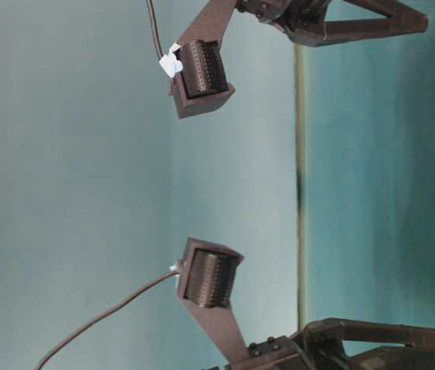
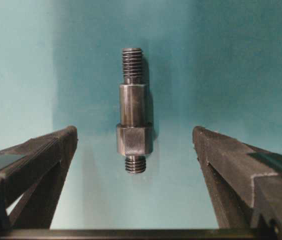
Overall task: Insert the washer onto the shaft with both hands.
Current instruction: 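Close the left gripper on the washer and right on the shaft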
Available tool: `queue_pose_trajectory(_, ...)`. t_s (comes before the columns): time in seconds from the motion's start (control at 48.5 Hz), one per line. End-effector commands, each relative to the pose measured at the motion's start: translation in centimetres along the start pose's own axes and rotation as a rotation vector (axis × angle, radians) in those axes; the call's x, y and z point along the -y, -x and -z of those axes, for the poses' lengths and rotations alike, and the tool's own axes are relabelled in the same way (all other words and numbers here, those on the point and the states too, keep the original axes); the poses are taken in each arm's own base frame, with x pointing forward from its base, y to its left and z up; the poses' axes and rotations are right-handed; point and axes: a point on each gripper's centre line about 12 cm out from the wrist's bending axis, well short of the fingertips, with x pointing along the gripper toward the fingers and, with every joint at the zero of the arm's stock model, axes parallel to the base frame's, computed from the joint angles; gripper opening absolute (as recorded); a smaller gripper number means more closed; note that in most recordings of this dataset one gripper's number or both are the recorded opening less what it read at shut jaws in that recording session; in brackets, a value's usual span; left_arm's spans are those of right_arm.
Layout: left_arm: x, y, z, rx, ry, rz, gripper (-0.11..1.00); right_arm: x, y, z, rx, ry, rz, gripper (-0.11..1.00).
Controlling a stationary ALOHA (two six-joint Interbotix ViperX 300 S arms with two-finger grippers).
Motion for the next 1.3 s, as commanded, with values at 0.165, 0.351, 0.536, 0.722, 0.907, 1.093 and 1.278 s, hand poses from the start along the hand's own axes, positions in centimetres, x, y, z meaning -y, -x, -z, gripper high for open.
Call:
queue_pose_trajectory(0.165, 0.1, 0.2, -0.5, 0.026, -0.001, 0.001, 0.80, 0.2, 0.3, -0.5, 0.025, -0.004, 0.002, 0.86)
queue_pose_trajectory(0.351, 0.1, 0.2, -0.5, 0.025, 0.000, 0.002, 0.80, 0.4, 0.0, -0.5, 0.028, -0.011, 0.004, 0.86)
queue_pose_trajectory(0.536, 0.1, 0.2, -0.4, 0.023, -0.001, 0.001, 0.80, 0.6, -0.7, -0.1, 0.006, -0.013, 0.006, 0.86)
queue_pose_trajectory(0.722, 0.1, 0.2, -0.4, 0.023, -0.002, 0.001, 0.80, 0.6, -1.0, 0.0, 0.013, -0.013, 0.007, 0.86)
queue_pose_trajectory(0.907, 0.1, 0.2, -0.4, 0.023, 0.000, 0.002, 0.80, 0.7, -1.2, 0.6, -0.001, -0.013, 0.007, 0.86)
queue_pose_trajectory(1.093, 0.1, 0.2, -0.4, 0.023, 0.000, 0.002, 0.80, 0.7, -1.2, 0.7, -0.006, -0.008, 0.008, 0.86)
queue_pose_trajectory(1.278, 0.1, 0.2, -0.4, 0.023, -0.001, 0.001, 0.80, 0.6, -1.2, 0.7, -0.007, -0.008, 0.007, 0.86)
